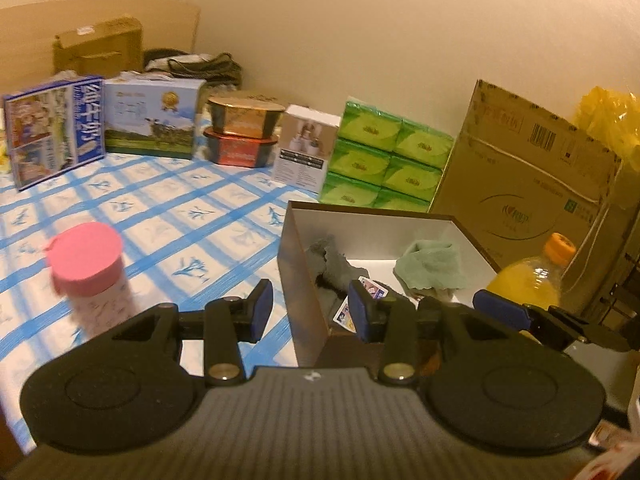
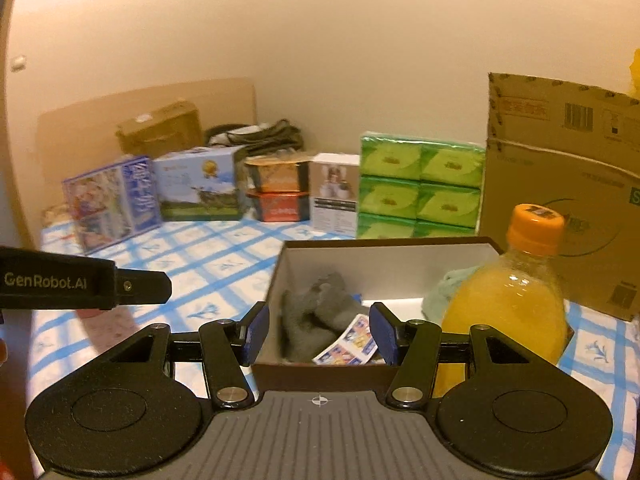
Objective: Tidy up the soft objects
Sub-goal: 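Move both grippers back to the items on the sheet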
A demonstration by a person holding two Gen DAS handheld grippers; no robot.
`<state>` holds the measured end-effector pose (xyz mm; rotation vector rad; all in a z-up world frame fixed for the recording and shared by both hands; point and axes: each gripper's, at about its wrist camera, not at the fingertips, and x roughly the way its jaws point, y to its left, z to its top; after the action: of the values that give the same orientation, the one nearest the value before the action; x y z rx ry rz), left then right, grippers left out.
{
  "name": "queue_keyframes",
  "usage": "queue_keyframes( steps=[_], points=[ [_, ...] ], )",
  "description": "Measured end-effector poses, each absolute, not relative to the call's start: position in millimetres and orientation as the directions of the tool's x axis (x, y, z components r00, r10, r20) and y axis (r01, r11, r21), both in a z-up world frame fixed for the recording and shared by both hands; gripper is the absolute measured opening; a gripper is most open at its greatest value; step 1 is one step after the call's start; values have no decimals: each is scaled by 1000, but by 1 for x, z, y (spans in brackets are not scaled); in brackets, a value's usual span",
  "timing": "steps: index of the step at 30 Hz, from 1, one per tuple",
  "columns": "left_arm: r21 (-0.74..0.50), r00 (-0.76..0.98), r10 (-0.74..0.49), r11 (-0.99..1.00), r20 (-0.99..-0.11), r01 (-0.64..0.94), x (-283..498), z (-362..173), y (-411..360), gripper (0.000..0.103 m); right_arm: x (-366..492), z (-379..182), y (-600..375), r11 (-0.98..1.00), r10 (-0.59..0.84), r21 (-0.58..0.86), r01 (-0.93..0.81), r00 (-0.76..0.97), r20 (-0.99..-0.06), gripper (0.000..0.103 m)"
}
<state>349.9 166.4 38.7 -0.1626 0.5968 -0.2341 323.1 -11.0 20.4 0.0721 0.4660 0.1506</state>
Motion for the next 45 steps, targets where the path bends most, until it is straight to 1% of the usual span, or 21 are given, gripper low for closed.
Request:
queue_keyframes(
  steps=[7, 13, 16, 25, 32, 38, 45],
  points=[
    [-200, 822, -193, 975, -535, 99, 289, 53, 161, 37, 279, 34, -38, 967, 255, 138, -216, 871, -419, 56],
    [-160, 822, -138, 985, -552, 57, 242, 59, 144, 37, 247, 36, -70, 946, 324, 170, -276, 836, -444, 56],
    [-166, 821, -132, 985, -555, 46, 221, 61, 136, 37, 233, 34, -86, 938, 346, 185, -293, 815, -465, 56],
    [-177, 812, -129, 984, -569, 32, 172, 61, 112, 37, 194, 24, -133, 932, 362, 227, -284, 776, -516, 56],
    [-145, 791, -128, 988, -598, 51, 145, 53, 94, 37, 174, 14, -159, 932, 360, 256, -258, 753, -550, 56],
    [-127, 766, -116, 991, -632, 46, 128, 37, 83, 37, 165, 8, -166, 920, 385, 292, -260, 728, -567, 56],
    [-123, 729, -113, 992, -675, 40, 117, 19, 77, 37, 159, -9, -159, 920, 391, 280, -274, 686, -614, 56]
  ],
)
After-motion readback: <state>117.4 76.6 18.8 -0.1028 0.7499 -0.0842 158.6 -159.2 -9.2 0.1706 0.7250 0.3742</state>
